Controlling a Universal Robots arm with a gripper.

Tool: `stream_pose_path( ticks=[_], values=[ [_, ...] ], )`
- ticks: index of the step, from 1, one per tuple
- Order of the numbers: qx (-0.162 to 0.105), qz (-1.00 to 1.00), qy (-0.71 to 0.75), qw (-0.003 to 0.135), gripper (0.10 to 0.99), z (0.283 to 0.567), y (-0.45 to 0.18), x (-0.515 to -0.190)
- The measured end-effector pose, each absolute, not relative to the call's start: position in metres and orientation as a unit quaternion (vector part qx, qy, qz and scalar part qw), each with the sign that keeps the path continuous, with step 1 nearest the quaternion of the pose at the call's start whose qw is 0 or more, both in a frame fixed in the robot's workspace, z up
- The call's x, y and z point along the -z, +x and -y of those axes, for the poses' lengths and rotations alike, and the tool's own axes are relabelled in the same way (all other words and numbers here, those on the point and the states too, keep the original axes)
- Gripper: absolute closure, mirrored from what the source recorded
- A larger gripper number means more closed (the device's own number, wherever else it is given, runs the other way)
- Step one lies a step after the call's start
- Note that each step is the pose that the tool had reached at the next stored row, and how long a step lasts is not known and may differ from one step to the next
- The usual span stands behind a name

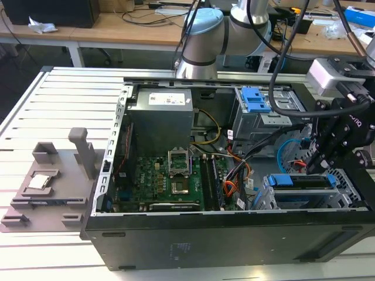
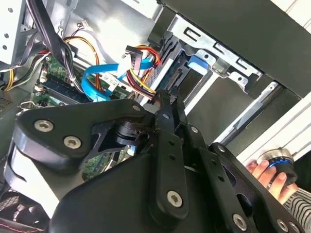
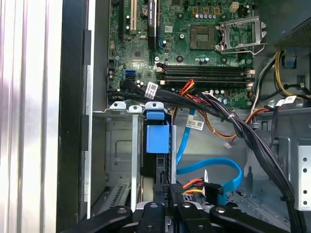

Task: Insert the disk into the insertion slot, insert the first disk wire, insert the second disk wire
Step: 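Insert the first disk wire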

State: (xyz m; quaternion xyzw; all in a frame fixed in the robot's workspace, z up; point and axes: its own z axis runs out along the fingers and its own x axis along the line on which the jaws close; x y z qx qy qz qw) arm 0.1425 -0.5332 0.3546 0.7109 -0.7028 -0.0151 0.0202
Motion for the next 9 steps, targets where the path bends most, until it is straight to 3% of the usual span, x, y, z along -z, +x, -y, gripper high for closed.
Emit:
stream_pose_path(
  ticks=[9],
  values=[
    [0.015,0.703,0.711,0.02,0.922,0.5305,0.1446,-0.3464]
  ],
)
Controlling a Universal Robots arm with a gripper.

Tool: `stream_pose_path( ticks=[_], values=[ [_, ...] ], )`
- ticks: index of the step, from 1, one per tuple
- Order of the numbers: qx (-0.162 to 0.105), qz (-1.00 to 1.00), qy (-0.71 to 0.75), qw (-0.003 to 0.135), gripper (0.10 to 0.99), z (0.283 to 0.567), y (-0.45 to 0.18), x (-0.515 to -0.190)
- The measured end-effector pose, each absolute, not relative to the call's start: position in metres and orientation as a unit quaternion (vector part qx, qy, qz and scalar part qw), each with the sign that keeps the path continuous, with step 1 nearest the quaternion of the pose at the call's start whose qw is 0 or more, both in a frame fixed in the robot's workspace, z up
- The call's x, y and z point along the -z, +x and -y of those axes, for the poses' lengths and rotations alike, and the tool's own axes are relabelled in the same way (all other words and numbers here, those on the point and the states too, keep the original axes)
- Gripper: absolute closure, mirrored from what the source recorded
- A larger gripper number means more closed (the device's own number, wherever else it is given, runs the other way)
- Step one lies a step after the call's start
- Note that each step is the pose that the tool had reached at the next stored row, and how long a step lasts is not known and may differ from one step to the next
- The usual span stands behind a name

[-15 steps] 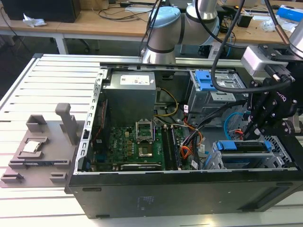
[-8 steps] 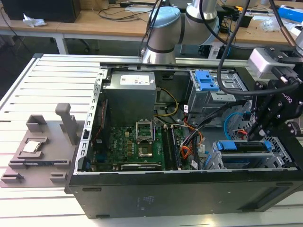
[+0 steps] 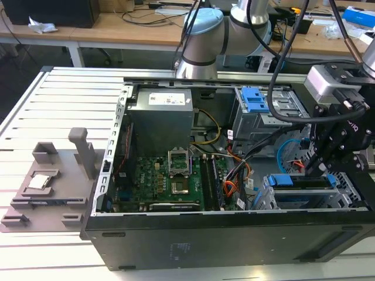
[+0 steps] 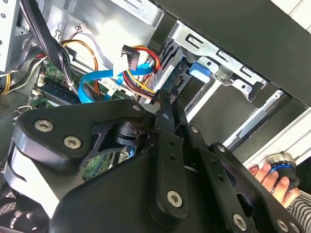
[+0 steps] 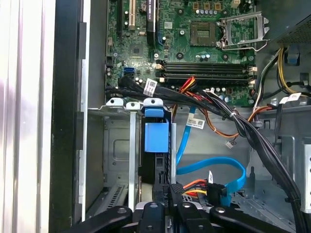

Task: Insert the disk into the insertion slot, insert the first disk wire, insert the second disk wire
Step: 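Insert the first disk wire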

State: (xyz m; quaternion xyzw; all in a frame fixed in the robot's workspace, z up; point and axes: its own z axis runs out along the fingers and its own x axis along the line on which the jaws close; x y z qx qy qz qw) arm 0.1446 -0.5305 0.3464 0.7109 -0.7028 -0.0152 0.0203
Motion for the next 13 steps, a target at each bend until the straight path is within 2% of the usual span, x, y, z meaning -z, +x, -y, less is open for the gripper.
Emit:
stream_pose_path(
  ticks=[13],
  values=[
    [0.015,0.703,0.711,0.02,0.922,0.532,0.1489,-0.3452]
  ],
)
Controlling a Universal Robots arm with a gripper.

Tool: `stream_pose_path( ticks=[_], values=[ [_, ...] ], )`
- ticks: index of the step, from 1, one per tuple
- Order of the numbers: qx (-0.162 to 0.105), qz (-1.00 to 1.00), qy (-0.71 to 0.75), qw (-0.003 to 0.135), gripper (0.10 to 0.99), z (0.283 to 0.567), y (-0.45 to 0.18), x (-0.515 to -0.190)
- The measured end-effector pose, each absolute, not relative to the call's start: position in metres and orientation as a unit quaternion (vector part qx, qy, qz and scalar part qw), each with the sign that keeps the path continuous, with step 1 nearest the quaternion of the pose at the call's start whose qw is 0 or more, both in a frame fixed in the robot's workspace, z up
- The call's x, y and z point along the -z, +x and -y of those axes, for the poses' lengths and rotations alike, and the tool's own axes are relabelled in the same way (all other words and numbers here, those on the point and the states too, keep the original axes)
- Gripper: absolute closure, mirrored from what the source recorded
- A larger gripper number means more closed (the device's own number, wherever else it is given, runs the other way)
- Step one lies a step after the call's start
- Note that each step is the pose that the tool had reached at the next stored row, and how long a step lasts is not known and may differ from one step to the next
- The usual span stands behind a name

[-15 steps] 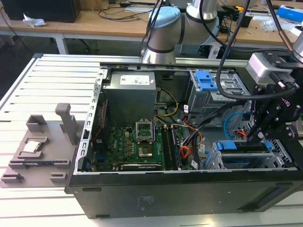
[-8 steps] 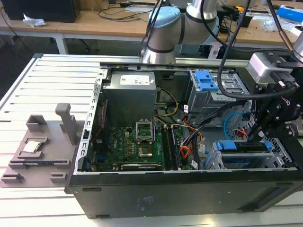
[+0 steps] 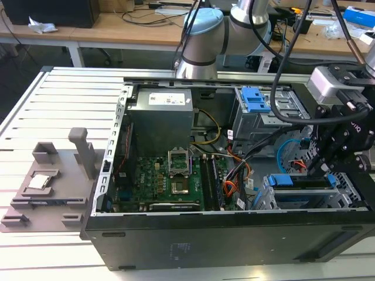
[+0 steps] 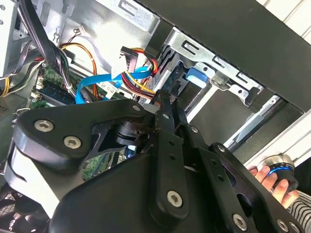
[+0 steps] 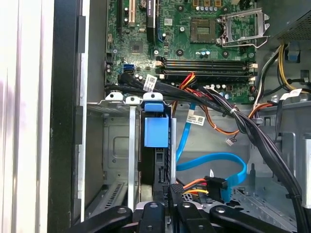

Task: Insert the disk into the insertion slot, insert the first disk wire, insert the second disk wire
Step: 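Insert the first disk wire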

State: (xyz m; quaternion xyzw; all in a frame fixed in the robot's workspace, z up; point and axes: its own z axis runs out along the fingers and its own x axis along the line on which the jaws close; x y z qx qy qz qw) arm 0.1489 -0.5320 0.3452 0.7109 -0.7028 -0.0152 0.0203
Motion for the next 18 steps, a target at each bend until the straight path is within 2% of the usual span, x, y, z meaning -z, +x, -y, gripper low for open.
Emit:
stream_pose_path(
  ticks=[18],
  values=[
    [0.015,0.703,0.711,0.02,0.922,0.5328,0.1545,-0.3367]
  ],
)
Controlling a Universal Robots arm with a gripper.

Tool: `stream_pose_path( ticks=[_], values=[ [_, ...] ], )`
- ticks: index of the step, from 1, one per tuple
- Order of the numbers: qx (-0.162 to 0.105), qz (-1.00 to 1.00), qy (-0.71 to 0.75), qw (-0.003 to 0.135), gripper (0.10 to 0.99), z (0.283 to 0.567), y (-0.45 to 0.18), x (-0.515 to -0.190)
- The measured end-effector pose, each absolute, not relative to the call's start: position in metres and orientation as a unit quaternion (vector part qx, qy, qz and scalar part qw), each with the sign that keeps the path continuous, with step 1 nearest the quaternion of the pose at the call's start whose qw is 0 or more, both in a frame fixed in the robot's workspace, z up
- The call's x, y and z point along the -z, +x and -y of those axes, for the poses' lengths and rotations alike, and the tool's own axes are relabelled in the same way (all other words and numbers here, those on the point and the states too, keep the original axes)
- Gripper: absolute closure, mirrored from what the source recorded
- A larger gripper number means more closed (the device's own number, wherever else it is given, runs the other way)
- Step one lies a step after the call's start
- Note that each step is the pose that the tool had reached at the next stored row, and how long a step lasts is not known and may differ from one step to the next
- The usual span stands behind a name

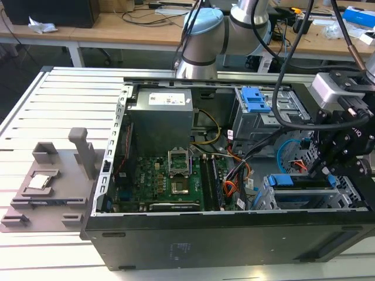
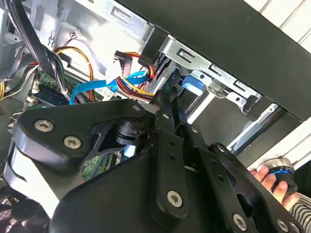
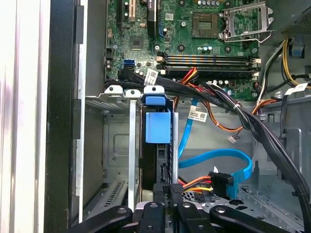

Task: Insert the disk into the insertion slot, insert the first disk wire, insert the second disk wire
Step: 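Insert the first disk wire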

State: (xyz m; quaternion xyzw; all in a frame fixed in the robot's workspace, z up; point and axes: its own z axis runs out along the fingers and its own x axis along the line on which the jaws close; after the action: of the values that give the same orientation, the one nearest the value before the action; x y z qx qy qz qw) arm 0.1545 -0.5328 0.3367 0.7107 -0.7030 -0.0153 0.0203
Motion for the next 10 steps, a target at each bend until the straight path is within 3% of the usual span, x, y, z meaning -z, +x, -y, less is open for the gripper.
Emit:
stream_pose_path(
  ticks=[2,3,10],
  values=[
    [0.016,0.703,0.711,0.019,0.922,0.533,0.155,-0.336],
    [0.016,0.703,0.711,0.02,0.847,0.533,0.155,-0.336],
    [0.015,0.703,0.711,0.021,0.847,0.53,0.155,-0.367]
  ],
)
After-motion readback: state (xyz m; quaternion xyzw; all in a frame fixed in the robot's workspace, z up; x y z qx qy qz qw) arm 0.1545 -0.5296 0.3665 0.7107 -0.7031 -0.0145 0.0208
